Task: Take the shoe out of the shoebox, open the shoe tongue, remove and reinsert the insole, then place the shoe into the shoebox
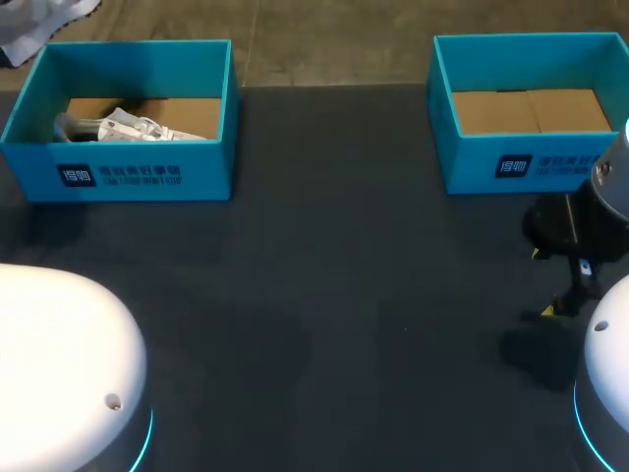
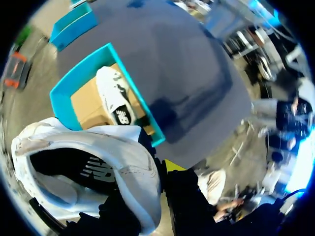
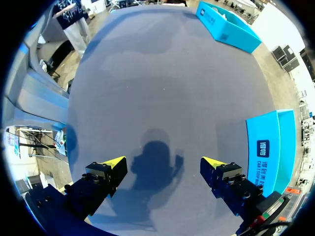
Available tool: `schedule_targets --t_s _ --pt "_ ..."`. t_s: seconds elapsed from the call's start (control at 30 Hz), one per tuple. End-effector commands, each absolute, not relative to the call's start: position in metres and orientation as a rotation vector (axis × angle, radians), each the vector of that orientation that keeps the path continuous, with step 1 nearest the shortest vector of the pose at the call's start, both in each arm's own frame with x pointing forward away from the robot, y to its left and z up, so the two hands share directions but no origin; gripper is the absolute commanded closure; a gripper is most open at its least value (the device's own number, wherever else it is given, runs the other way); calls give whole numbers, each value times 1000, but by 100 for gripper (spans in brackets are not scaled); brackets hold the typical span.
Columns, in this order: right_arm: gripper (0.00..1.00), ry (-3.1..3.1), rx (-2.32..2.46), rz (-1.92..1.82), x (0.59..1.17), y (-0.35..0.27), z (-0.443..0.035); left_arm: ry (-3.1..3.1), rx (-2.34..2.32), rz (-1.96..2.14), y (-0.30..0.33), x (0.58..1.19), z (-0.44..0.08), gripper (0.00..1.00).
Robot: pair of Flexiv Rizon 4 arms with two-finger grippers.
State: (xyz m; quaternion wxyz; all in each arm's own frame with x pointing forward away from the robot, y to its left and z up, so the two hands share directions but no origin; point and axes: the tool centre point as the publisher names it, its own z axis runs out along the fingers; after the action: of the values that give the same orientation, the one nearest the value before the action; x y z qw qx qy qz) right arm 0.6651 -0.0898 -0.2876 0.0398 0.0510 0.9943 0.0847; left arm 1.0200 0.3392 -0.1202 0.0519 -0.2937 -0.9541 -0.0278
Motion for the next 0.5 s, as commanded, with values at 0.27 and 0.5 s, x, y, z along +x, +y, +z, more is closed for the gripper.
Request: schedule_targets --t_s 0.27,0.5 --pt "0 3043 154 261 663 -91 -288 -2682 -1567 -27 351 1016 -113 100" --pt "0 3043 154 261 663 -91 -288 -2660 -1618 -103 359 1027 -118 100"
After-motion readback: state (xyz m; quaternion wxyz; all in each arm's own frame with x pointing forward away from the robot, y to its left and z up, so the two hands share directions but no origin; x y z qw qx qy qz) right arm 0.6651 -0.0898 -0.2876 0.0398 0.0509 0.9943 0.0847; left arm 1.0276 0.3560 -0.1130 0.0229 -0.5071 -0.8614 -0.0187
